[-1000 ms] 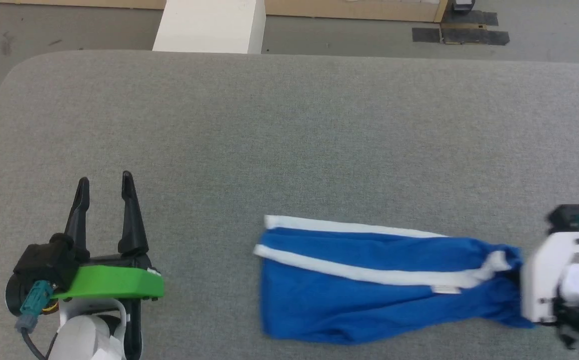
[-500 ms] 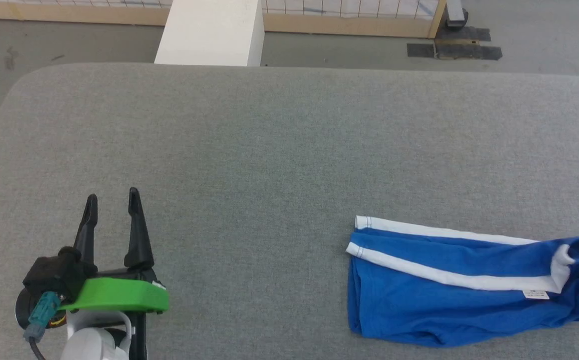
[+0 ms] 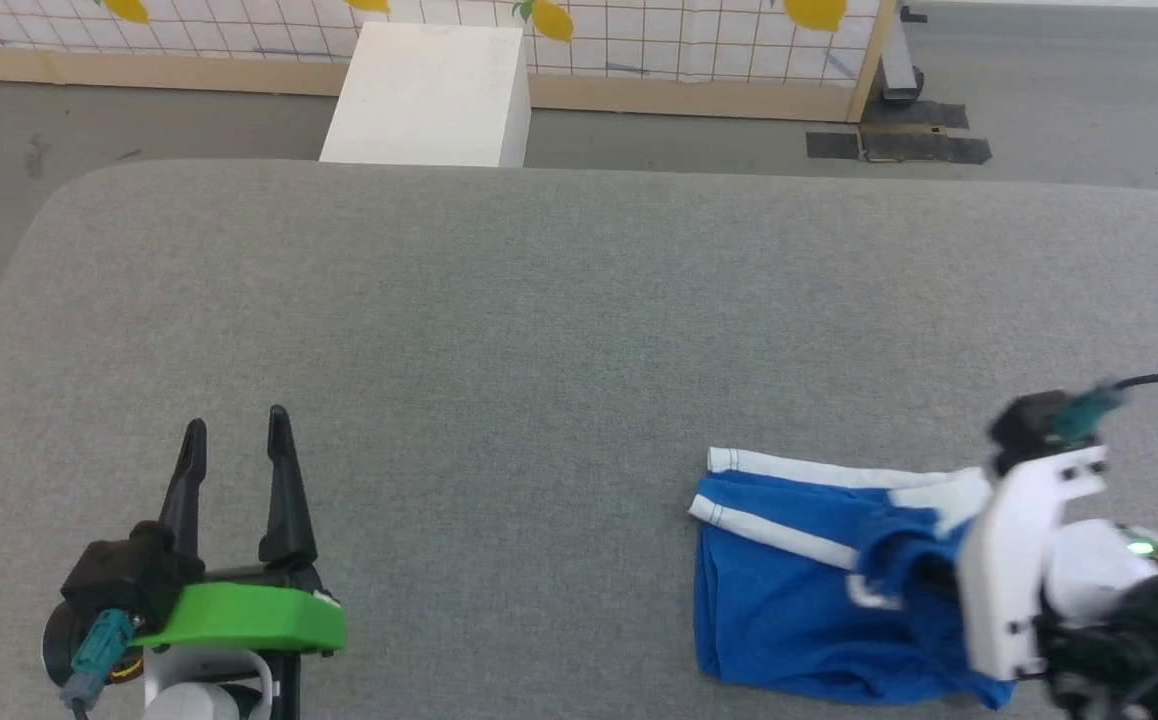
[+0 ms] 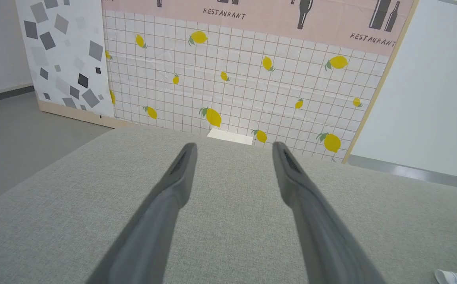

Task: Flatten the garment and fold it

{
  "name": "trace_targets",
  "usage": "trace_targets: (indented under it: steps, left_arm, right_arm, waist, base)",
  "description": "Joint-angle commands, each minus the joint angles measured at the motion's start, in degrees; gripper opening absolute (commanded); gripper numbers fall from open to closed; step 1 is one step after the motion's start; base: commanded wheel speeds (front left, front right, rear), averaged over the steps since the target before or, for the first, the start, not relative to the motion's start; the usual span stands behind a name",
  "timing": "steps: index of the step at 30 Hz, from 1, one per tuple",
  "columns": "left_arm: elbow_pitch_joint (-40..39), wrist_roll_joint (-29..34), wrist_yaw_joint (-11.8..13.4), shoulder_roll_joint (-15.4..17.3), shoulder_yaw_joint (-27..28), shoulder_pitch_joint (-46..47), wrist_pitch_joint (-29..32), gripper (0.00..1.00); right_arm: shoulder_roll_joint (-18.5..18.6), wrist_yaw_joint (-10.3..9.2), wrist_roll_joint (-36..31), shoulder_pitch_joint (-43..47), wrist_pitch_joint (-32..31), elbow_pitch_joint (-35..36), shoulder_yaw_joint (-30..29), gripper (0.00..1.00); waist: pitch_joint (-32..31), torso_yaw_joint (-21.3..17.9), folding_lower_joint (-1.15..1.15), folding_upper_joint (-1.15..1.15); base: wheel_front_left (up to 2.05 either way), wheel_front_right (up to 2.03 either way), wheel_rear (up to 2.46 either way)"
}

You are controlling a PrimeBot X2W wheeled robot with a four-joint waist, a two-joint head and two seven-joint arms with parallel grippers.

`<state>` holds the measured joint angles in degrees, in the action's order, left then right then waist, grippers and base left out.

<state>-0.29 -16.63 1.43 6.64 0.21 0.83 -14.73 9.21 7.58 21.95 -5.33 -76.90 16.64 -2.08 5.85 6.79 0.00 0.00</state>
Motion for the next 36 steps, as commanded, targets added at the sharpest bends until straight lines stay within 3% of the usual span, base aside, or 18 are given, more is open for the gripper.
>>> trace_targets:
  steps: [1, 12, 14, 19, 24, 31, 36]
  left_arm:
    - [0.0, 0.3, -0.5, -0.5, -0.1, -0.4, -0.3, 1.00]
    - [1.4, 0.3, -1.8, -1.3, 0.3, -0.5, -0.3, 1.00]
    - [1.6, 0.4, -2.0, -1.4, 0.4, -0.5, -0.3, 1.00]
    - [1.9, 0.6, -2.0, -1.7, 1.0, -0.7, -0.3, 1.00]
    - [1.9, 0.9, -2.1, -1.9, 1.6, -0.7, -0.3, 1.00]
    - [1.5, 1.7, -2.6, -1.9, 2.1, -0.1, -0.3, 1.00]
    - [1.3, 2.1, -2.9, -2.0, 2.5, 0.5, -0.3, 1.00]
  right_arm:
    - [-1.0, -0.09, 0.1, -1.1, 1.4, -1.0, 1.8, 0.00]
    - [-5.3, -0.09, -3.0, -8.3, 14.1, -17.2, 12.4, 0.00]
    - [-5.4, -0.09, -3.4, -9.0, 15.7, -19.4, 13.7, 1.00]
    - [-5.8, -0.09, -2.2, -10.5, 19.3, -20.1, 14.9, 1.00]
    - [-5.9, -0.09, 0.8, -10.2, 22.3, -13.9, 11.4, 1.00]
    - [-2.3, -0.09, -5.2, -4.7, 23.6, -7.7, 0.7, 1.00]
    - [-2.2, -0.09, -7.7, 0.5, 22.7, -8.1, -0.3, 1.00]
  waist:
    - [0.1, 0.6, 0.00, 0.00]
    - [1.2, 4.4, 0.00, 0.00]
    - [1.2, 4.7, 0.00, 0.00]
    - [1.1, 4.5, 0.00, 0.00]
    - [0.3, 3.1, 0.00, 0.00]
    - [0.4, 1.1, 0.00, 0.00]
    - [1.1, 0.4, 0.00, 0.00]
  base:
    - [0.00, 0.00, 0.00]
    - [0.00, 0.00, 0.00]
    - [0.00, 0.00, 0.00]
    - [0.00, 0.00, 0.00]
    - [0.00, 0.00, 0.00]
    - [0.00, 0.00, 0.00]
    - [0.00, 0.00, 0.00]
